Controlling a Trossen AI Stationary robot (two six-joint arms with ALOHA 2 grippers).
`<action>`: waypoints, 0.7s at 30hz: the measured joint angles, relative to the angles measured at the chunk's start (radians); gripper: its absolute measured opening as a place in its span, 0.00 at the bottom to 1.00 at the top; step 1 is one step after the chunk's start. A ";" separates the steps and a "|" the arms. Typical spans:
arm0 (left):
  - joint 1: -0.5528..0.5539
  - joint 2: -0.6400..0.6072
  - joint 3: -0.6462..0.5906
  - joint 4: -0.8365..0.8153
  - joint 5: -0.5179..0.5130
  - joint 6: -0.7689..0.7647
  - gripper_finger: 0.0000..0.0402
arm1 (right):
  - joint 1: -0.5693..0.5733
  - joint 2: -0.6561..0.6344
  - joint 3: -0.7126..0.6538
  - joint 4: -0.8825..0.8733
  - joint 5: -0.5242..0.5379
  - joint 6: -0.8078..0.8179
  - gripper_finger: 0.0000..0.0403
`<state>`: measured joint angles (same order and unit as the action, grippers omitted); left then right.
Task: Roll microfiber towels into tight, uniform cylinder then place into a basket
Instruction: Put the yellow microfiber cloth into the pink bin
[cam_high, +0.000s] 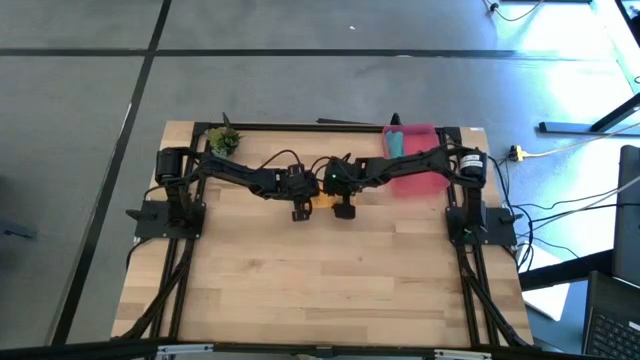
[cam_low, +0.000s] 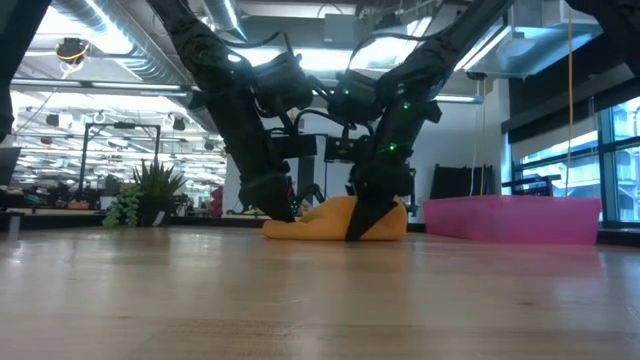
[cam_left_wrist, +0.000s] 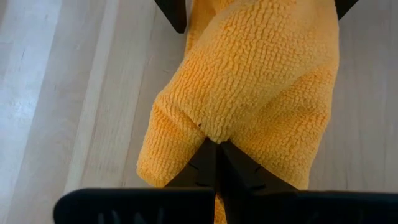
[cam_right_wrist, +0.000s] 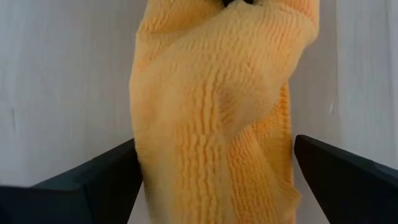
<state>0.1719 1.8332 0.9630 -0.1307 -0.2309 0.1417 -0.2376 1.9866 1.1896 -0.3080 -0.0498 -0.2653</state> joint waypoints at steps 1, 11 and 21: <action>0.000 0.000 0.000 0.000 0.000 0.000 0.00 | -0.002 0.000 0.000 0.000 -0.001 0.009 0.99; 0.000 0.000 0.000 0.004 0.000 0.000 0.00 | -0.002 0.003 0.000 0.008 0.001 0.023 0.99; 0.000 0.000 0.000 0.005 0.000 0.000 0.00 | -0.004 0.005 0.000 -0.007 -0.036 0.055 0.99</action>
<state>0.1719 1.8328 0.9630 -0.1257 -0.2310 0.1417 -0.2417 1.9919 1.1892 -0.3149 -0.0860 -0.2100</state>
